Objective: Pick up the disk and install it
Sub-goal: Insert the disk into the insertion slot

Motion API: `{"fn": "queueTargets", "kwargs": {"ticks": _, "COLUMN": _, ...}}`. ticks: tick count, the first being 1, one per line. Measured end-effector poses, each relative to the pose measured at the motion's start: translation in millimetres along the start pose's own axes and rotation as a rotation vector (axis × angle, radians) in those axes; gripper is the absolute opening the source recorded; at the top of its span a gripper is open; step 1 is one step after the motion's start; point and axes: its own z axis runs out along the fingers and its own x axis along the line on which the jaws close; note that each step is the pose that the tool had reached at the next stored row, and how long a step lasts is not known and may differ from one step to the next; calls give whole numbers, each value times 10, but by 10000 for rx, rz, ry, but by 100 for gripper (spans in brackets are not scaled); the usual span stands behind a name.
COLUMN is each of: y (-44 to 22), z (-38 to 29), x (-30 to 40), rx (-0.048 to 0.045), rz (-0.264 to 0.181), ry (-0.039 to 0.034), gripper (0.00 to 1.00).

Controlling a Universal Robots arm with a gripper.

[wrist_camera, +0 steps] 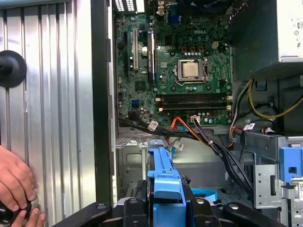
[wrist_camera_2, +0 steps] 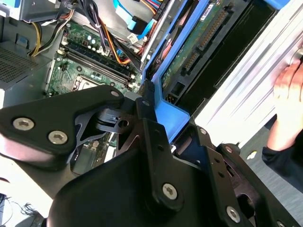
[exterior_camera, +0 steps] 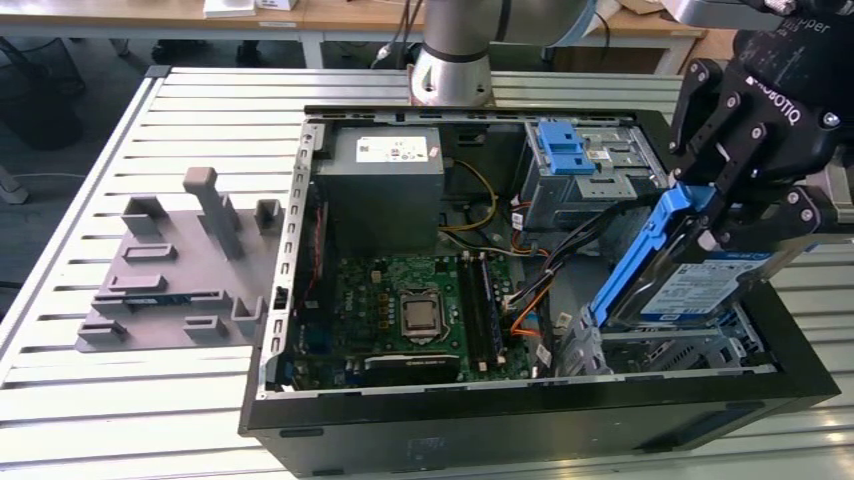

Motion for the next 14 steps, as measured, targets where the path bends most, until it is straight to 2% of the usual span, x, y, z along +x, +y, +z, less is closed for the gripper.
{"fn": "queueTargets", "kwargs": {"ticks": 14, "y": 19, "z": 10, "x": 0, "rx": 2, "rz": -176, "ry": 2, "gripper": 36}}
